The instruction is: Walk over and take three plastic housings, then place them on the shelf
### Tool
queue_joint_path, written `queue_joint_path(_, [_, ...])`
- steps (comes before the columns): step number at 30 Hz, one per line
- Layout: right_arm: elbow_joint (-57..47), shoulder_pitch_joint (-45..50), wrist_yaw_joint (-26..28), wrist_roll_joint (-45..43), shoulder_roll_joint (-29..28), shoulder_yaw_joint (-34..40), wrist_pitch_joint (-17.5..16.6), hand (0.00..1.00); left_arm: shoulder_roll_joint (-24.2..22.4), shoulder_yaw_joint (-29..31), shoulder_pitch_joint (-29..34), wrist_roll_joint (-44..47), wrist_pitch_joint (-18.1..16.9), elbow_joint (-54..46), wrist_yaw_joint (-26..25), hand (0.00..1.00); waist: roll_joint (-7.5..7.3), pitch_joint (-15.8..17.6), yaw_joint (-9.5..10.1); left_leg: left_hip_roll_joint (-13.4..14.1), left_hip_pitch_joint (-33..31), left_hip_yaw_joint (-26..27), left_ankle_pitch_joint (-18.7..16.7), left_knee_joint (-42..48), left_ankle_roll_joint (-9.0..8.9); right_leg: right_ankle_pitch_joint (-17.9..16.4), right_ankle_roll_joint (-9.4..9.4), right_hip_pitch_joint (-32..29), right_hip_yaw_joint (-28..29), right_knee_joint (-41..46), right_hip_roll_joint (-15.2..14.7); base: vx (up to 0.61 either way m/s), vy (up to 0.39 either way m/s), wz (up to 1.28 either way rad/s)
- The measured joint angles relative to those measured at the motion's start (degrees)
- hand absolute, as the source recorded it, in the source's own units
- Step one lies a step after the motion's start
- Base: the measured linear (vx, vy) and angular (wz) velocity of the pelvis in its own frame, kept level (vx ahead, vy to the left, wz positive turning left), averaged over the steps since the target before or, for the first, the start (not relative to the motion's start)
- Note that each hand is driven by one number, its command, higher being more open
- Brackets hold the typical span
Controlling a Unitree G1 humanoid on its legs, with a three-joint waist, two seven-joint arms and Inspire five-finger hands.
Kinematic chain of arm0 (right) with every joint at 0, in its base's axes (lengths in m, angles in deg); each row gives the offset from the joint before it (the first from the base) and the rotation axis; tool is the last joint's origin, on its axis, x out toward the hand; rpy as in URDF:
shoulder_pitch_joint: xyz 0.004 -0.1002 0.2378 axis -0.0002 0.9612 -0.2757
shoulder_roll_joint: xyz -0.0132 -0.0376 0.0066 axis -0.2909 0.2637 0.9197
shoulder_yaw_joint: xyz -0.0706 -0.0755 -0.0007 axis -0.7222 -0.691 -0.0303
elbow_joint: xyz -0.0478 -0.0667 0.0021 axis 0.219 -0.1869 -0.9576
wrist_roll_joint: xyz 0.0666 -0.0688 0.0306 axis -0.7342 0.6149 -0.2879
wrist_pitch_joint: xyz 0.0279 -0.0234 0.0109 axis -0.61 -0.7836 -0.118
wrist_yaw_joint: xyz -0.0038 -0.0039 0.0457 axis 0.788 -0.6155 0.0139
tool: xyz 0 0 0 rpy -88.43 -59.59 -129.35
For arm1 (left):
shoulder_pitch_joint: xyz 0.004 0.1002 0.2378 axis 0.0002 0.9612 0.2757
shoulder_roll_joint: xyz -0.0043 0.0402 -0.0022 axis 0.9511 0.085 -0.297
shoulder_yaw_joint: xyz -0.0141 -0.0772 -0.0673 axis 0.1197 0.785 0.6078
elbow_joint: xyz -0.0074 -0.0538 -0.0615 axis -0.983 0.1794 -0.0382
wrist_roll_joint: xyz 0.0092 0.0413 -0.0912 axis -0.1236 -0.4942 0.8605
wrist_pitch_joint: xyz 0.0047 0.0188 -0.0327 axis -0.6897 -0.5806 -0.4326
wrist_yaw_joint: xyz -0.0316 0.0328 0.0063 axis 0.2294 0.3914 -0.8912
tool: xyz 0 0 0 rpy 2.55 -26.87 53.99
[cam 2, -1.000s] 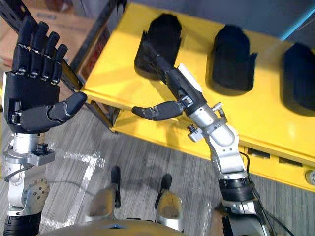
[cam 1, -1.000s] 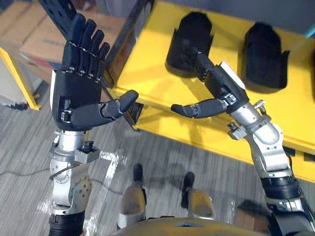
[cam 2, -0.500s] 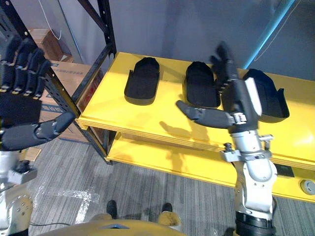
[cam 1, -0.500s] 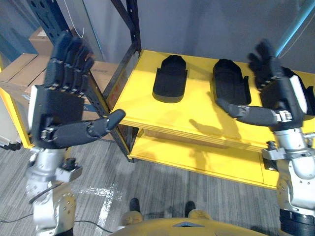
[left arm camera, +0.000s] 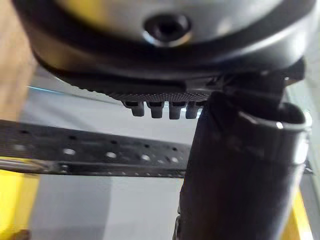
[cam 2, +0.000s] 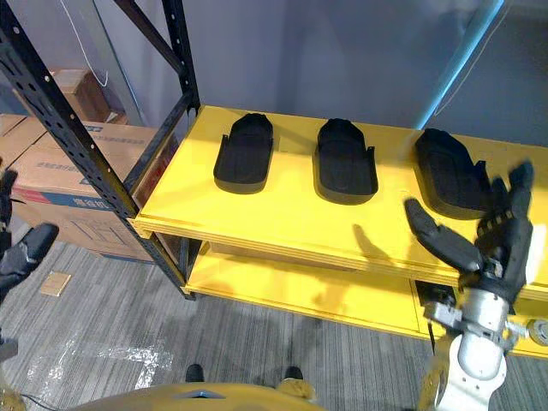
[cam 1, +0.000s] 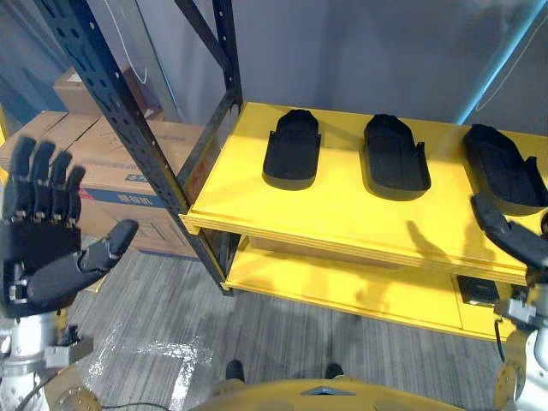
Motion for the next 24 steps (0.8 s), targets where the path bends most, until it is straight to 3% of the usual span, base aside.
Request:
queue_joint_path(3, [9.7, 1.8, 2.3, -0.2, -0.5, -0.4, 1.4, 1.00, 0.1, -0.6, 1.1, -0.2, 4.3, 16.5, 0.7, 1.00, 0.16, -0.1, 0.07, 0.2, 1.6, 1.6, -0.9, 0.0, -0.06, -0.2, -0.07, 0.6, 1.3, 0.2, 0.0, -0.03, 0.001, -0.26])
queue_joint_path(4, [15.7, 2.7, 4.6, -0.9, -0.3, -1.2, 2.2, 1.00, 0.3, -1.4, 1.2, -2.3, 5.9, 25.3, -0.9, 1.00, 0.12, -0.5, 0.00, 0.2, 2.2, 2.4, -2.0, -0.2, -0.35, -0.7, -0.36, 1.0, 1.5, 0.2, 0.0, -0.03, 0.007, -0.18])
queue_joint_path(5, [18.4, 2.8, 5.7, -1.3, -0.3, -1.3, 0.8, 1.00, 0.6, -2.0, 0.7, -3.4, 6.5, 28.7, -1.7, 1.00, 0.14, -0.6, -0.10, 0.2, 2.4, 2.5, -2.0, -0.2, -0.31, -0.8, -0.38, 1.1, 1.5, 0.3, 0.0, -0.03, 0.013, -0.18])
queue_joint_path(7, [26.8, 2.1, 10.0, -2.8, 2.7, -1.5, 1.7, 1.00, 2.9, -6.3, 0.4, -7.4, 9.9, 39.1, -3.7, 1.00, -0.28, -0.9, -0.13, 0.1, 2.8, 3.0, -2.2, -0.2, -0.28, -1.2, -0.67, 1.0, 1.9, 0.9, -0.1, -0.02, 0.013, -0.06])
queue_joint_path(11, [39.9, 1.6, 14.4, -3.2, 5.4, -4.2, 5.9, 1.00, 4.0, -9.7, -1.3, -7.7, 14.2, 47.0, -5.1, 1.00, -1.00, -1.2, 0.23, 0.1, 2.8, 3.0, -2.2, -0.2, -0.28, -1.5, -0.72, 1.1, 1.5, 1.4, -0.3, -0.01, 0.008, 0.08])
queue_joint_path(15, [49.2, -0.6, 17.9, -3.2, 5.5, -5.4, 7.3, 1.00, 5.7, -10.5, -5.4, -11.9, 15.4, 55.6, -7.3, 1.00, -0.01, -1.3, -0.04, -0.1, 2.8, 3.0, -2.2, -0.2, -0.31, -1.6, -0.77, 1.0, 1.6, 1.5, -0.5, 0.00, 0.000, 0.00])
queue_joint_path(20, [58.5, -5.2, 17.9, -3.2, 5.7, -5.2, 8.0, 1.00, 5.8, -16.0, -10.6, -11.8, 17.4, 61.9, -8.4, 1.00, 1.27, -0.8, -0.05, 0.0, 3.0, 2.8, -2.2, -0.2, -0.32, -1.6, -0.76, 1.2, 1.6, 1.3, -0.4, 0.00, 0.000, 0.00])
queue_joint_path(24, [61.9, -8.6, 15.1, -2.8, 5.2, -5.3, 8.2, 1.00, 4.4, -19.8, -13.7, -11.8, 17.5, 64.3, -10.2, 1.00, 0.34, 0.3, -0.04, 0.0, 4.9, 2.7, -2.1, -0.2, -0.52, -1.7, -0.86, 3.1, 1.6, 1.1, -0.3, 0.03, 0.005, -0.03])
